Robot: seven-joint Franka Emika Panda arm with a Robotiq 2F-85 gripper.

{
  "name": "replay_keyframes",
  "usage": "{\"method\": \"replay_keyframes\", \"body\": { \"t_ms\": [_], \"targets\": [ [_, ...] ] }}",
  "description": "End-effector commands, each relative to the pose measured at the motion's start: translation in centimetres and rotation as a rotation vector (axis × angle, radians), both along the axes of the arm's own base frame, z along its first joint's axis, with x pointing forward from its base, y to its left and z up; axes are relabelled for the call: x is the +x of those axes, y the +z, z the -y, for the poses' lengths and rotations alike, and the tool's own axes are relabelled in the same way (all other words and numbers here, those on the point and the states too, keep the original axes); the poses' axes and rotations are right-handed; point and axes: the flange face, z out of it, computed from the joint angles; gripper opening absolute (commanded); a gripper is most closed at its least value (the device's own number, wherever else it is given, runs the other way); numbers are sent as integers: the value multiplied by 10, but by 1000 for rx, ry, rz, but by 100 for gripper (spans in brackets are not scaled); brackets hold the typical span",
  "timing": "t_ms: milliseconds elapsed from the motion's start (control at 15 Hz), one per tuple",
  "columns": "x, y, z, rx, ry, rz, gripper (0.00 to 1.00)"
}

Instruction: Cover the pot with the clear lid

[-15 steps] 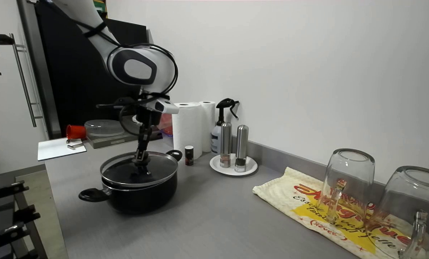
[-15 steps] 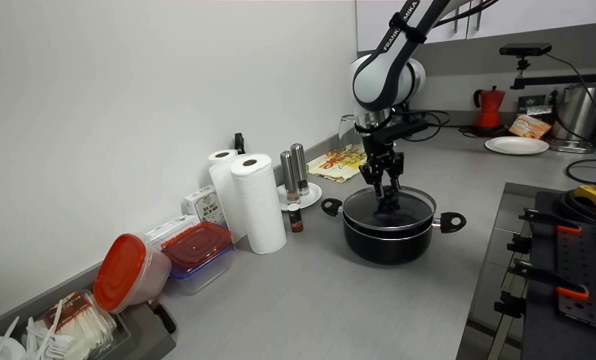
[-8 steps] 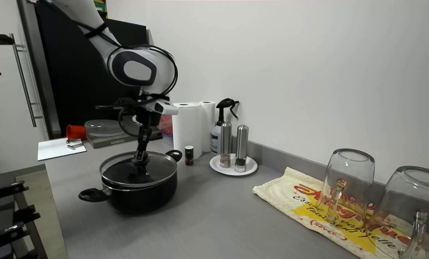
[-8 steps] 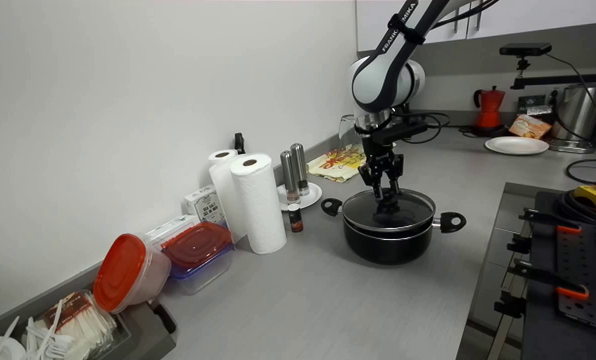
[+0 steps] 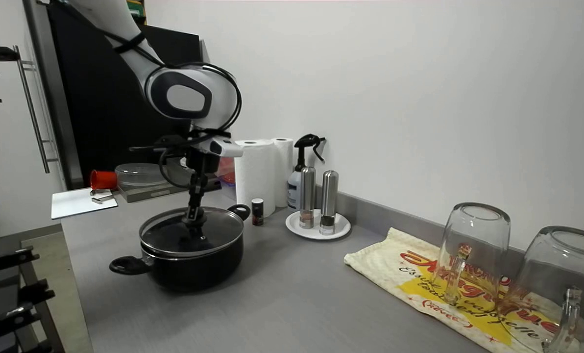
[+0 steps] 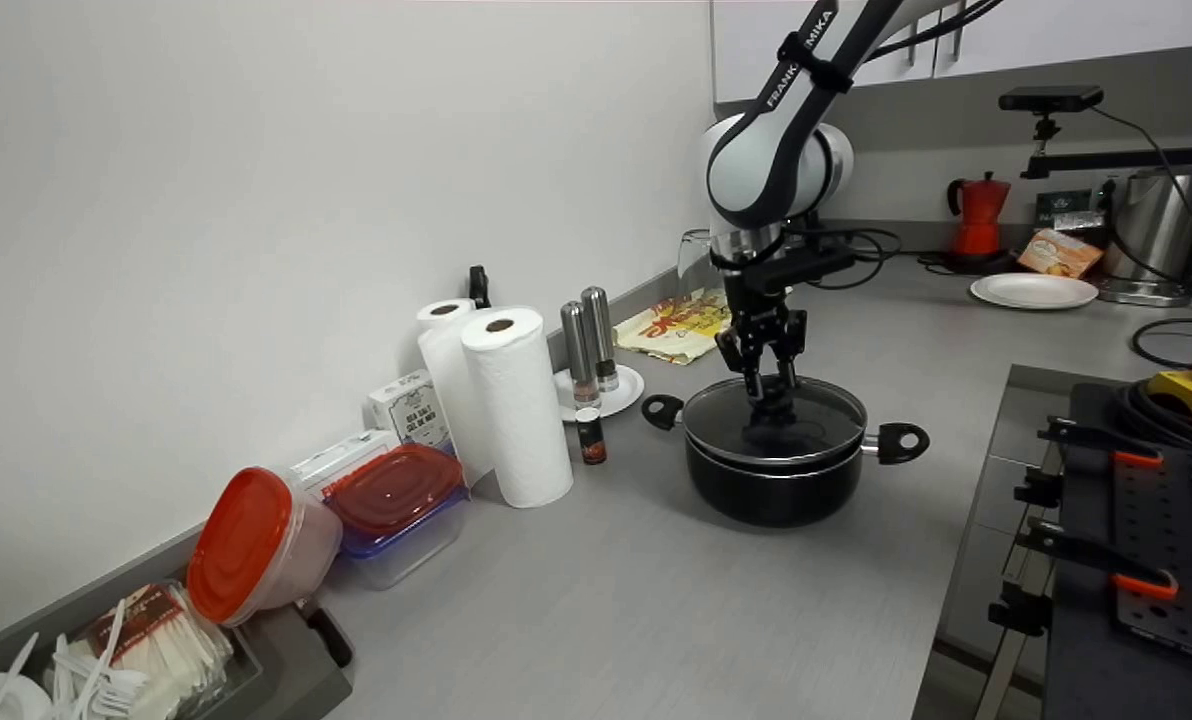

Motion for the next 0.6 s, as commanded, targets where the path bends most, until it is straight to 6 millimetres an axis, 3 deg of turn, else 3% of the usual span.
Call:
{"method": "replay_keyframes", "body": {
  "t_ms": [0, 533],
  "targets": [
    [0, 4, 2, -12, -38, 28, 25],
    [1, -15, 1, -29, -71, 42, 25]
  ]
}}
